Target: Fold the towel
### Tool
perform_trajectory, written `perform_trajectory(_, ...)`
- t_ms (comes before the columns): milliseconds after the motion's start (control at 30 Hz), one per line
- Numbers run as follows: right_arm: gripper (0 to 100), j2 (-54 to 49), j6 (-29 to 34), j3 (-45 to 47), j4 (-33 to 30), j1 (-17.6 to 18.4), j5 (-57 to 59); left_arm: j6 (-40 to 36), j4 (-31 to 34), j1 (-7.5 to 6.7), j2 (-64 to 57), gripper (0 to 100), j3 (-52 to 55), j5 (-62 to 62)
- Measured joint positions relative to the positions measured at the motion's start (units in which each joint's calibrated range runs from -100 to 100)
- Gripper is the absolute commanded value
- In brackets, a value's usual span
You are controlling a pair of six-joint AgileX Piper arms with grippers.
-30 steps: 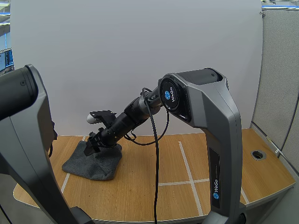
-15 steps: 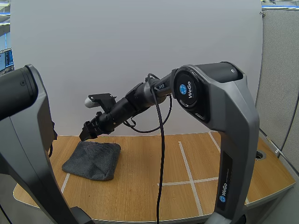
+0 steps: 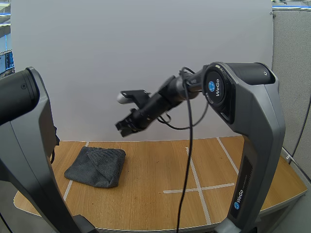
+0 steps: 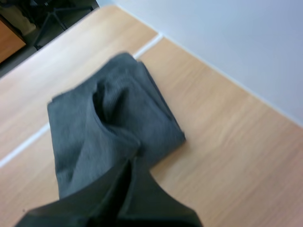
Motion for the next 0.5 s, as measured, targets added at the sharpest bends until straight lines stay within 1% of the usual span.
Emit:
perform_trajectory(133, 0, 0.1, -0.7, 3.4, -0.5, -1.1, 0.8, 0.0, 0.0, 0.00, 0.0, 100, 0.0, 0.0)
perform_trajectory(200, 0, 0.5, -2.5, 6.7, -0.1, -1.2, 1.0, 0.0, 0.0, 0.00, 0.0, 100, 0.0, 0.0)
perform_trajectory(233, 0, 1.7, -4.2, 8.2, 1.5, -1.2, 1.0, -0.1, 0.0, 0.00, 0.0, 100, 0.0, 0.0)
perform_trajectory(500, 0, 7.9, -7.4, 9.0, 6.4, -1.2, 0.4, -0.3, 0.0, 0.00, 0.0, 100, 0.0, 0.0)
